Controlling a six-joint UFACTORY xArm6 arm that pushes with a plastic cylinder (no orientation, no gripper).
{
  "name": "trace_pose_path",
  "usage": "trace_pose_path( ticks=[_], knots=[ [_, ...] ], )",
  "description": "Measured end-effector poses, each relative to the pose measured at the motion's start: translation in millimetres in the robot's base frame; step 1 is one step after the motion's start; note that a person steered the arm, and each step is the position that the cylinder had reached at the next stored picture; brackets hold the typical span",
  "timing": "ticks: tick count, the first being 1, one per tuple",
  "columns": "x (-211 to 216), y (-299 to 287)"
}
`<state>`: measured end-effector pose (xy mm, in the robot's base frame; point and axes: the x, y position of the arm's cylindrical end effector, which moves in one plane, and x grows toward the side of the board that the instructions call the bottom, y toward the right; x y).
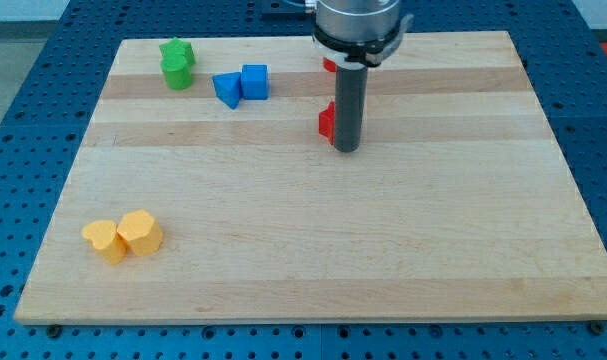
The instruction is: Move the red star to the left of the red circle
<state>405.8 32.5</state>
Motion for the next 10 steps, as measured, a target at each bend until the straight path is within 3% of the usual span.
trace_pose_path(
  ticks=[6, 10],
  knots=[
    [-87.7, -50.0],
    [-76.3, -38.4]
  ],
)
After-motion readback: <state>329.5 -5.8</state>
